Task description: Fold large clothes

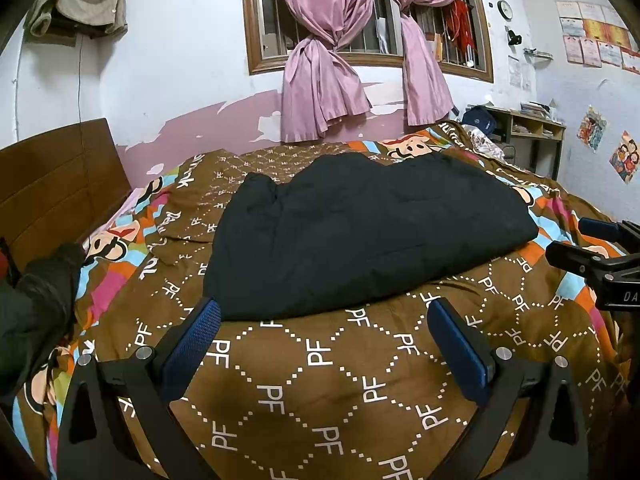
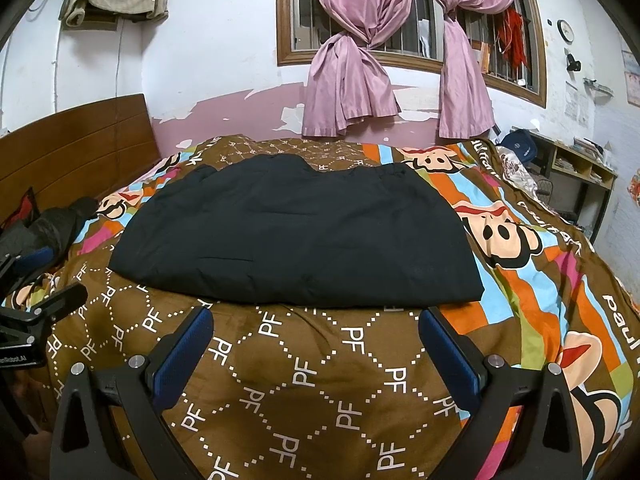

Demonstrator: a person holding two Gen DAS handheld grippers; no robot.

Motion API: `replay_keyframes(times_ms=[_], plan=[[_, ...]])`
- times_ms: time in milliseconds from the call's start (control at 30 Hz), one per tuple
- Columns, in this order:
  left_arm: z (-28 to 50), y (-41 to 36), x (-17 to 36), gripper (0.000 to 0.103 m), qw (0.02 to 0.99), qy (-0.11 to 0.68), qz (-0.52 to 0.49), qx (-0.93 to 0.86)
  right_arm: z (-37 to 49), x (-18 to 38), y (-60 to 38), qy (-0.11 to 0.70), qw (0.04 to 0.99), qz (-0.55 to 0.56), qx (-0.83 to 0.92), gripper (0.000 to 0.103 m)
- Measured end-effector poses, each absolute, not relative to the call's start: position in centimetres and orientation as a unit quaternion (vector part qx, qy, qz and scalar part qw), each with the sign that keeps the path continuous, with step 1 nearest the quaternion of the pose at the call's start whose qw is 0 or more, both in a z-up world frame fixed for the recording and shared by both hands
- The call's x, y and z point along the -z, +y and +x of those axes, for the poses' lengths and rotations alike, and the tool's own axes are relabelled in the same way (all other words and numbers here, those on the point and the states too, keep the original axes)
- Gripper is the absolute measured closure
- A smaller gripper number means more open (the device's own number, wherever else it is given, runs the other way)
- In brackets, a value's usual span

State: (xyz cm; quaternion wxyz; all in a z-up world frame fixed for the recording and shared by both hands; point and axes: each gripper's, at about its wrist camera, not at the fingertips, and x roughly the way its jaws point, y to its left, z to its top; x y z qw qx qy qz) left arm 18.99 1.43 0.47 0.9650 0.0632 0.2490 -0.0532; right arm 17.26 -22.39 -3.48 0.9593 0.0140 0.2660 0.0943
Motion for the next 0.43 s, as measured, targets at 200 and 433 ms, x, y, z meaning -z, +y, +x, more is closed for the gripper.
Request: replay_keyframes(times_ms=[200,433], plan=[[19.5,1.19,-0.16,0.002,0.956,0.277,0.07,0.061,17.12,3.54,-22.15,0.267,0.959,0.016,-0.091,0.0],[19.2,1.19,0.1,0.002,0.959,0.268,0.071,0.055,17.12,3.53,-22.17,0.266,0.959,0.016,-0.091,0.0]])
